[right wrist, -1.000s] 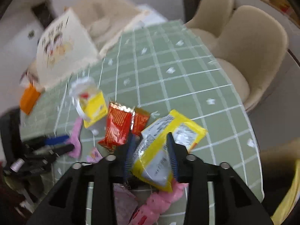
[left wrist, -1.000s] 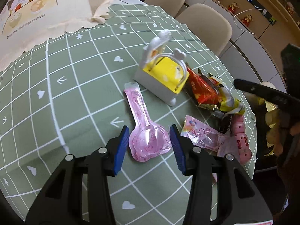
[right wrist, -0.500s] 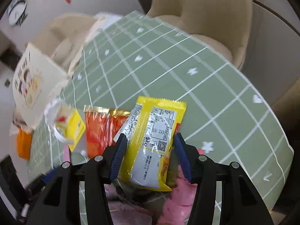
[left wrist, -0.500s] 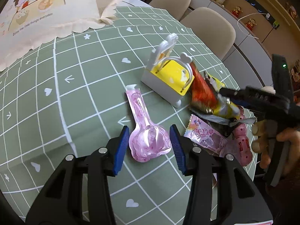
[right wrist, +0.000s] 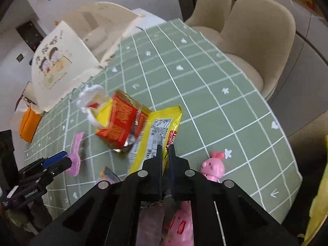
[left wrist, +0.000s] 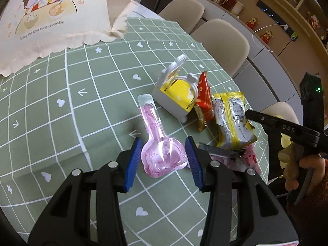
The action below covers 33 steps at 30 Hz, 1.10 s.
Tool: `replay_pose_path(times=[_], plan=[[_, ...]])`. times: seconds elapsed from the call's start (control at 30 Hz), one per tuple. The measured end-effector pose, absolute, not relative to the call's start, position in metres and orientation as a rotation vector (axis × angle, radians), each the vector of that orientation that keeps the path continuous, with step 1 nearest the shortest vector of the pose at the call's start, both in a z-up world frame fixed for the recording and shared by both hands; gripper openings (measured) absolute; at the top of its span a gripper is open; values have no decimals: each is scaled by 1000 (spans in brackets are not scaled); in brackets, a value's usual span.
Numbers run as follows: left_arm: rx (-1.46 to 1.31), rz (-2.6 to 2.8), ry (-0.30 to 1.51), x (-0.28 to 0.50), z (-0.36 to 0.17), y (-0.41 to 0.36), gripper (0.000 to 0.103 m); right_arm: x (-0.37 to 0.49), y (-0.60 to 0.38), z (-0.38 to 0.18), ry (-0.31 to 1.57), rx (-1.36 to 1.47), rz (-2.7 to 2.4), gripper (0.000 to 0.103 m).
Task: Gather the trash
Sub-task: 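Grasp the yellow snack bag with the right gripper while left reaches the pink spoon candy, then grasp the pink spoon-shaped candy with the left gripper while right lifts the yellow bag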
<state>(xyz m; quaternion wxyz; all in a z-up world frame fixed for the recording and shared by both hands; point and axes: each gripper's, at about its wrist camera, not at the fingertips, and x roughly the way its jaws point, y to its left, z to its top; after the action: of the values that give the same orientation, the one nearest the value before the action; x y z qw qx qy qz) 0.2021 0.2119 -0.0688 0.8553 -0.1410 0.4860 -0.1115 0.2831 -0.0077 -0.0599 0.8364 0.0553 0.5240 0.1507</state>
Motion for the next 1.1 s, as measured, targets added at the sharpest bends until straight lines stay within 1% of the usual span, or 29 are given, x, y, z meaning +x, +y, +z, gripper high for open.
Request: replay_pose_path(times=[0.03,0.07,0.17,0.23,0.47,0.6,0.77,0.83,0.9,0.97,1.0,1.03,1.07,1.1], plan=[[-297,-232,1022,202,-68,213,42,280,-7,-54,1082,112,308,9],[-298,-229,1022,201,-68,215,42,279,-6,-50,1064,95,281,12],[-291,-232,1016,200,-67,217,42,274,1,-45,1004,37,244,48],[-298,-241,1012,202,-68,219,42,275,9,-48,999,43,280,48],[-327,-247,1015,207,-74,225,42,305,25,-96,1143,15,242,49],[-338,-243,1023,209,-79,228,42,315,30,-110,1163,-23,227,56],[-353,-239,1036,213,-85,226,42,316,32,-112,1174,-79,246,56],[-359,-241,1039,213,-85,225,42,315,31,-112,1185,-92,263,50],[-358,-246,1035,213,-84,223,42,311,31,-110,1181,-108,269,41],[-353,-251,1029,211,-81,221,42,304,27,-106,1174,-103,279,38],[-351,-254,1026,210,-79,220,42,301,25,-103,1169,-99,277,35],[-349,-257,1022,209,-77,219,42,297,23,-100,1164,-92,278,24],[-346,-263,1016,207,-74,218,42,291,20,-95,1152,-77,285,18],[-343,-268,1010,206,-70,216,42,286,17,-88,1137,-70,279,15]])
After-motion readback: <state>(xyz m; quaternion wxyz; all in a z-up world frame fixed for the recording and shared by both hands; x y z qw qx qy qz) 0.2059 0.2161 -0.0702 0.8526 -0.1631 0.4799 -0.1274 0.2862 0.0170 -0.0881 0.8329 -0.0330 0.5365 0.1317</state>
